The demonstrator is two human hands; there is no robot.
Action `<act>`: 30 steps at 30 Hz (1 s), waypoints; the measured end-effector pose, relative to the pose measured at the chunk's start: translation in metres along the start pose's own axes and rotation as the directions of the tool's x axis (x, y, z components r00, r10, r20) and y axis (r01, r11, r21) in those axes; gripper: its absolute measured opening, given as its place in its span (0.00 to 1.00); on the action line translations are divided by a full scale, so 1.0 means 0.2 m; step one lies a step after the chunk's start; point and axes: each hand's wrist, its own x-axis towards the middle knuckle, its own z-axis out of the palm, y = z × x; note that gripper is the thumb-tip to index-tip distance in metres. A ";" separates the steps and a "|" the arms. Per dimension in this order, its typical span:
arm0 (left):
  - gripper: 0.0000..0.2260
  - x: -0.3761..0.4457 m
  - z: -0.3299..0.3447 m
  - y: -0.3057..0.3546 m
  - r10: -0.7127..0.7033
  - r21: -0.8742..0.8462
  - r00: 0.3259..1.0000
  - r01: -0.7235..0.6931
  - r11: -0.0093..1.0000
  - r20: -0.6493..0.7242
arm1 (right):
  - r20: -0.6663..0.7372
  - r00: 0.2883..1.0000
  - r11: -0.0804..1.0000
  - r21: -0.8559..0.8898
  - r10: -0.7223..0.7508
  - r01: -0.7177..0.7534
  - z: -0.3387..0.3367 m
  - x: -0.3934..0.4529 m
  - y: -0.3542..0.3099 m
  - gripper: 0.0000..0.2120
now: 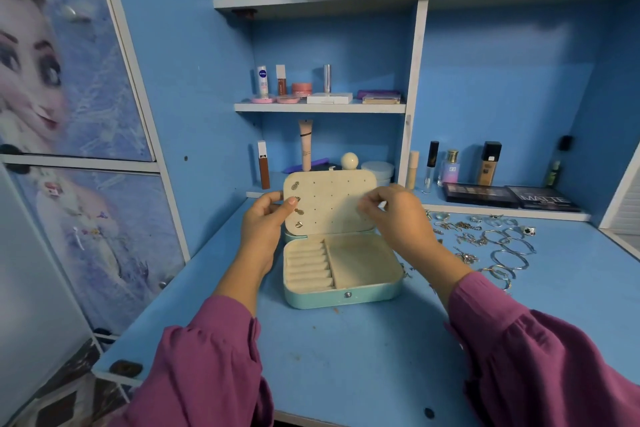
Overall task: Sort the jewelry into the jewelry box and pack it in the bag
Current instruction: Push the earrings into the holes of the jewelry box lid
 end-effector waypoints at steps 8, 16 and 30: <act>0.03 0.00 0.00 0.00 0.038 0.011 0.998 -0.039 0.999 0.040 | -0.086 0.990 0.994 0.018 -0.108 0.110 0.14 0.11 -0.20 0.07; 0.04 0.01 -0.02 -0.01 0.039 0.009 0.997 -0.039 0.999 0.063 | -0.114 0.987 0.993 -0.060 -0.112 0.106 0.21 0.12 -0.22 0.08; 0.03 0.00 -0.01 0.00 0.050 0.016 0.998 -0.050 0.999 0.047 | -0.237 0.956 0.972 -0.197 -0.172 0.126 0.21 0.10 -0.24 0.11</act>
